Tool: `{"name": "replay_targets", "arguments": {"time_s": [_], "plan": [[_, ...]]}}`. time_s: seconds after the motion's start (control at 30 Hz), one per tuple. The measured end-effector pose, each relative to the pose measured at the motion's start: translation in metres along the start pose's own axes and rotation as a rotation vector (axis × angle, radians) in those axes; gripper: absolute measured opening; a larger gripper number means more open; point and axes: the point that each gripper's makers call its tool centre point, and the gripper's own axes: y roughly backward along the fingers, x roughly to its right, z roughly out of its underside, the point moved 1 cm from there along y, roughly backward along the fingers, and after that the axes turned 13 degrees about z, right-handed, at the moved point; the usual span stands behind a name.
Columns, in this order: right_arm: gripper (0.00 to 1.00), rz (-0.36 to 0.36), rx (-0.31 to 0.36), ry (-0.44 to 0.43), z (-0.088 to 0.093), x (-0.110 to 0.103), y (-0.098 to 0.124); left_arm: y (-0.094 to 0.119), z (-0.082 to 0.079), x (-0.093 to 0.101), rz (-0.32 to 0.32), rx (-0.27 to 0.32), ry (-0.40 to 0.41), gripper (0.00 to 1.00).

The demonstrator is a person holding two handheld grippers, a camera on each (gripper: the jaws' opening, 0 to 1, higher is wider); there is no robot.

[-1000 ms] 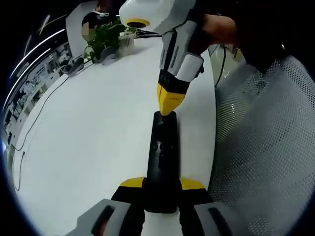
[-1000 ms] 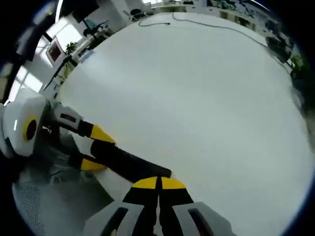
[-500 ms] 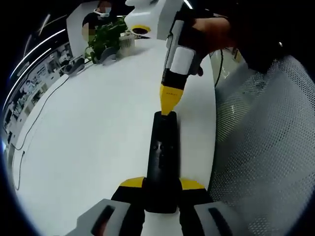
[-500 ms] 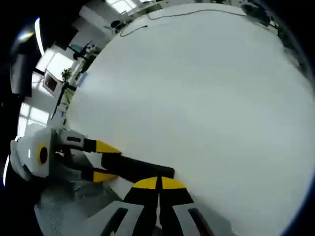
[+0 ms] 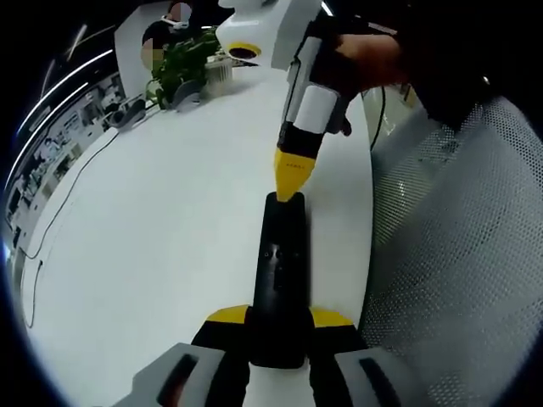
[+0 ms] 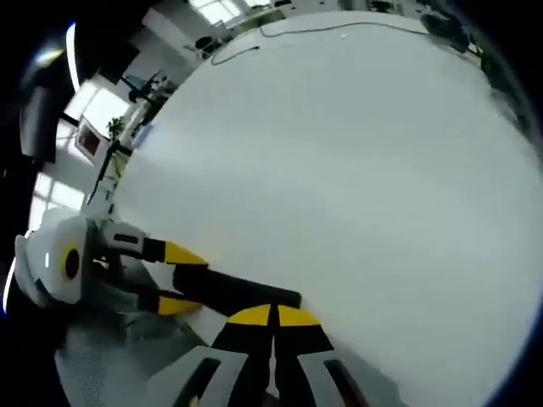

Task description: Press the specified remote control buttons in sequence, fully releasing each button before pressing the next.

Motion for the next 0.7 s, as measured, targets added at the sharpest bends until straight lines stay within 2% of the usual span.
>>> {"name": "replay_targets", "arguments": {"time_s": [0.17, 0.3, 0.47, 0.7], "plan": [[0.00, 0.012, -0.003, 0.012, -0.0008, -0.0015, 0.0011, 0.0002, -0.0002, 0.0006, -0.004, 0.004, 0.000, 0.25], [0.00, -0.032, 0.006, -0.007, -0.0029, -0.0082, 0.0018, 0.0003, -0.0002, 0.0006, -0.002, 0.003, -0.005, 0.25], [0.00, -0.021, -0.001, 0.013, -0.0010, -0.0073, -0.0013, 0.0002, -0.0003, 0.0002, 0.000, -0.002, -0.005, 0.25], [0.00, 0.035, 0.031, 0.127, 0.0001, -0.0094, -0.0024, -0.0003, -0.0005, -0.0002, -0.007, 0.003, 0.004, 0.25]]}}
